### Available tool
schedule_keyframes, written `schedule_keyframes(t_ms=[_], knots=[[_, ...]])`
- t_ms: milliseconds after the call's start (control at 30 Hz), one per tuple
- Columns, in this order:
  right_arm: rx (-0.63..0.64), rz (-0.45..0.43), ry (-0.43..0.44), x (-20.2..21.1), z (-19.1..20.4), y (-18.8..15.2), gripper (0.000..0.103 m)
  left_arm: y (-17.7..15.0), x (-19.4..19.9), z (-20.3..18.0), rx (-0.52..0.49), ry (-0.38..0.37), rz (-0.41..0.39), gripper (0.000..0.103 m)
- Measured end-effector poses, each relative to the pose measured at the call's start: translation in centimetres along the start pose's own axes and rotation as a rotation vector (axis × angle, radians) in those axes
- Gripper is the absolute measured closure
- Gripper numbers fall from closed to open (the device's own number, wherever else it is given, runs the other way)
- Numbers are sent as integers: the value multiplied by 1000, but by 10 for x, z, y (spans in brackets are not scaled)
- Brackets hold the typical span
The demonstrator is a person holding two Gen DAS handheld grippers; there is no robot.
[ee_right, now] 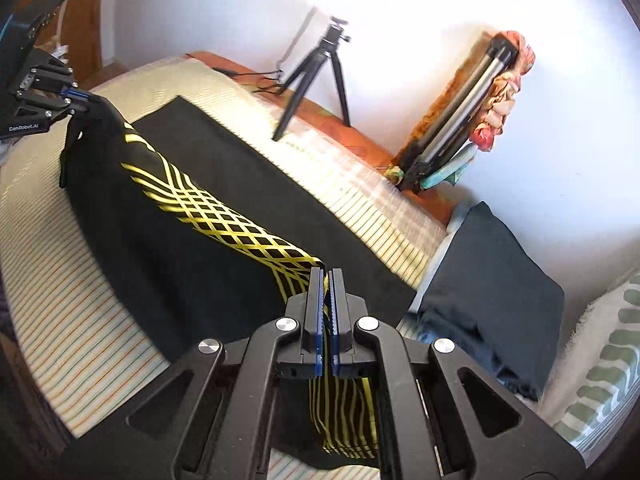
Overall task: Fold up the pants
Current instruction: 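Lift the hems and fold the shorts over onto themselves, then open both tools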
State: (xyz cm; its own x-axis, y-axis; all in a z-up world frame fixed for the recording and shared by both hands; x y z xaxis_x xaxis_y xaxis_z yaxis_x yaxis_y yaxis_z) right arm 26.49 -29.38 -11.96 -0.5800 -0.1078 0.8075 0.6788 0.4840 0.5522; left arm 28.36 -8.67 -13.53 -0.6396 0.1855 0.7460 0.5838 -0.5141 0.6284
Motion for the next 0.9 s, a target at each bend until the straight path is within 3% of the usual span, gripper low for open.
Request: schedule_keyframes(t_ms=[300,567,733,800,900], knots=[[-28,84,1,-85,-42,16,100,12,-85,16,-17,-19,96,102],[-62,139,19,-136,-59,14,100,14,-130,20,-47,-12,143,101],[-71,176,36,-153,-58,7,100,12,-145,29,-18,-15,178,97],[-66,184,41,-156,-57,4,100,11,-146,37,-3,-5,182,87],[-82,188,51,-160,-57,3,100,8,-143,58,54,2,181,83]])
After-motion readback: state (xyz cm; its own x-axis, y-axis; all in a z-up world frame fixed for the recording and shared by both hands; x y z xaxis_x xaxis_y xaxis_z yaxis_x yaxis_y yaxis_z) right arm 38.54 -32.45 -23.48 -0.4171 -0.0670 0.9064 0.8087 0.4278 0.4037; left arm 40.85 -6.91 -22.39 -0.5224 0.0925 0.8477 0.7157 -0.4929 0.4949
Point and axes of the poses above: each gripper's, at about its wrist camera, not at the fingertips, and x roughly against the way its jaws point, z to its left, y to its top, the point moved 8 cm from there along -x, roughly the way its jaws point, and after that the axes turned 8 degrees about y, right-handed, at the moved point
